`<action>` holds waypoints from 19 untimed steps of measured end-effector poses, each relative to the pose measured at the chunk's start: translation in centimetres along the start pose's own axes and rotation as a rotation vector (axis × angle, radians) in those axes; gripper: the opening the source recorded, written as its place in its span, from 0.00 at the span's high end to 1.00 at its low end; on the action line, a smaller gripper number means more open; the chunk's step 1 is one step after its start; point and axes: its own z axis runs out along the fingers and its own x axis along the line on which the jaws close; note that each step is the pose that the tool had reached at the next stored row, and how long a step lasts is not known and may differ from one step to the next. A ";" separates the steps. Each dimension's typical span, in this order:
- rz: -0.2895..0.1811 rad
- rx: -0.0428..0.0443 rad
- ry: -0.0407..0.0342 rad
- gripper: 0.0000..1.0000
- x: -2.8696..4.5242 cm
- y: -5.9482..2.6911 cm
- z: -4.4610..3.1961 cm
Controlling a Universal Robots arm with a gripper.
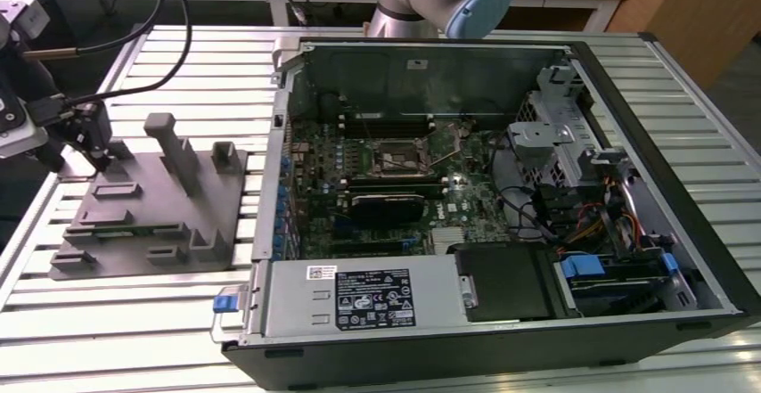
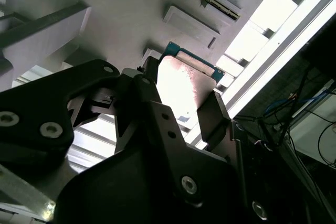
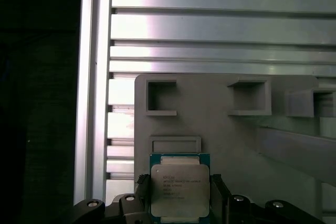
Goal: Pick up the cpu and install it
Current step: 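Pick up the cpu and move it towards the insertion slot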
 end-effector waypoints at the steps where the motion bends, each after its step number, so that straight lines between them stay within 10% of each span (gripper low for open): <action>1: 0.000 0.0000 0.0000 0.46 0.00 0.00 -0.02; 19: 0.000 0.0000 -0.0001 0.46 0.03 0.09 -0.60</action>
